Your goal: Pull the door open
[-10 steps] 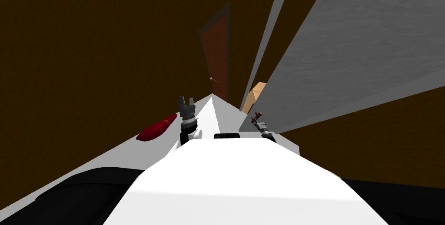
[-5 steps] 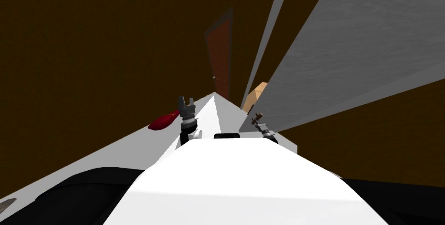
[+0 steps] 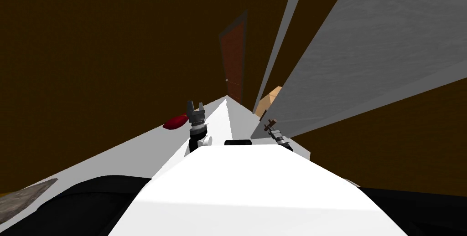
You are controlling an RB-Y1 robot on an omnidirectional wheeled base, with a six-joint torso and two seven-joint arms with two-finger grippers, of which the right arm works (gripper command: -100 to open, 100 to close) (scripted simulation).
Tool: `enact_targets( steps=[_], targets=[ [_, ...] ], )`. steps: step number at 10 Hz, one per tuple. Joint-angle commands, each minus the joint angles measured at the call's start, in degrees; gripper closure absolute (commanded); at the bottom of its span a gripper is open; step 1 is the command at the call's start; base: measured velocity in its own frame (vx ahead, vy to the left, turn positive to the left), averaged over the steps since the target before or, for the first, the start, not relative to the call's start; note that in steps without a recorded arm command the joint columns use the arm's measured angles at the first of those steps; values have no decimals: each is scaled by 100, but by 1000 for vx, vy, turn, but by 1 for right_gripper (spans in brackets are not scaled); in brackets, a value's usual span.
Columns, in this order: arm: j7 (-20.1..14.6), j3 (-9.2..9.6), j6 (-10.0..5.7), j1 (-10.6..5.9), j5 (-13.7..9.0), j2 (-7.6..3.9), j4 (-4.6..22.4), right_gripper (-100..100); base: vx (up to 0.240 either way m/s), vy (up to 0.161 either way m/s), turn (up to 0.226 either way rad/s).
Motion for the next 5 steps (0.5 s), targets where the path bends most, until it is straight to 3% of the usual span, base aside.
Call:
enact_targets(
  steps=[1,5],
  targets=[
    [-39,52,-79,11,18,-12,62,100,-182,-70,120],
    [-156,164,-307,13,49,-86,223,100,-197,-71,156]
  ],
)
